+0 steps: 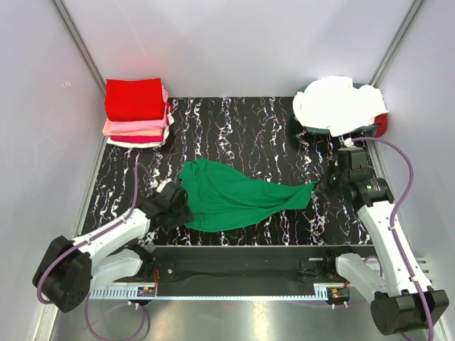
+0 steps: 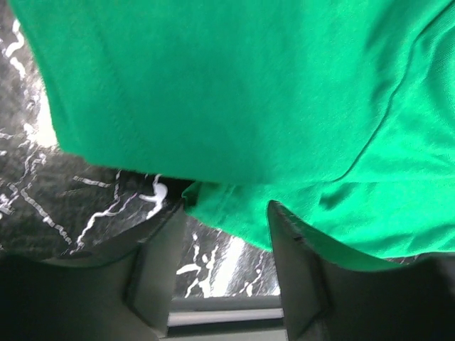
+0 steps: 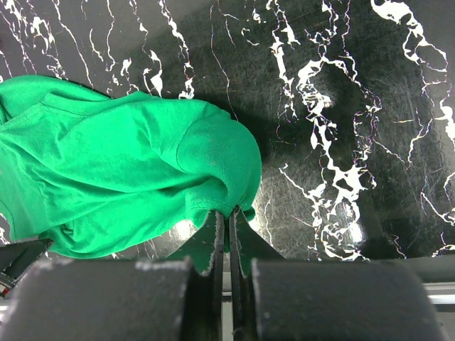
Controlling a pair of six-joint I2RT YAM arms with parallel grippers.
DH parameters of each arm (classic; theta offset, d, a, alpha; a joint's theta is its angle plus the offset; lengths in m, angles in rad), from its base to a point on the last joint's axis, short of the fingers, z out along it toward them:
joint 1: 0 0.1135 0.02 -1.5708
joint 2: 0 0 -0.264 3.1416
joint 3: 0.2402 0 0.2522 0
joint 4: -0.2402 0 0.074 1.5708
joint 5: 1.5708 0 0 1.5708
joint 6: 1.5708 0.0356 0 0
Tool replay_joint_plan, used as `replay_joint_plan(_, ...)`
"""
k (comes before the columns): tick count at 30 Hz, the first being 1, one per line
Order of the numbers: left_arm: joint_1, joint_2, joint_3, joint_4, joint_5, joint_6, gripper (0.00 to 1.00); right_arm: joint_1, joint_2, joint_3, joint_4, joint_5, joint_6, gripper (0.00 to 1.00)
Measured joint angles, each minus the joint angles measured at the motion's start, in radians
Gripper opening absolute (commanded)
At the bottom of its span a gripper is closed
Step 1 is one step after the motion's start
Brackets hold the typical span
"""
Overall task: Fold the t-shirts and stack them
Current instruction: Flatten the tshirt out
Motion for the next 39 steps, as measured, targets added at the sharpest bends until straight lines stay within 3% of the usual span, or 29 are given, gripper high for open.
replay_joint_plan(2, 0.000, 0.008, -0.001, 0.018, -0.001, 0.000, 0.47, 0.000, 0.001, 0.000, 0.000, 0.000, 0.000, 0.00)
replay_joint_plan(5, 0.001, 0.023, -0.003, 0.039, -0.003, 0.001, 0.29, 0.000, 0.004, 0.000, 0.000, -0.001, 0.000, 0.00)
replay_joint_plan(7, 0.002, 0.039, -0.002, 0.053, -0.002, 0.004, 0.00, 0.000, 0.006, 0.000, 0.000, -0.001, 0.000, 0.00)
replay_joint_plan(12, 0.002, 0.045, 0.007, 0.048, -0.004, 0.021, 0.00, 0.000, 0.009, 0.000, 0.000, -0.002, 0.000, 0.00)
replay_joint_plan(17, 0.002, -0.032, 0.151, -0.130, -0.033, 0.068, 0.00, 0.000, 0.021, 0.024, -0.019, -0.003, 0.001, 0.00)
replay_joint_plan(20, 0.002, -0.089, 0.391, -0.275, -0.075, 0.122, 0.00, 0.000, 0.054, 0.130, -0.050, -0.013, 0.003, 0.00)
replay_joint_plan(25, 0.002, -0.075, 0.881, -0.450, -0.150, 0.238, 0.00, 0.000, 0.138, 0.483, -0.094, -0.027, 0.003, 0.00)
replay_joint_plan(33, 0.002, 0.134, 1.758, -0.707, -0.210, 0.424, 0.00, 0.000, 0.266, 1.093, -0.238, 0.074, 0.021, 0.00)
replay_joint_plan(36, 0.002, 0.157, 1.886, -0.722, -0.211, 0.471, 0.00, 0.000, 0.296, 1.195, -0.309, 0.076, 0.024, 0.00)
replay_joint_plan(39, 0.003, 0.142, 1.862, -0.734, -0.181, 0.496, 0.00, -0.002, 0.353, 1.232, -0.367, -0.075, 0.018, 0.00)
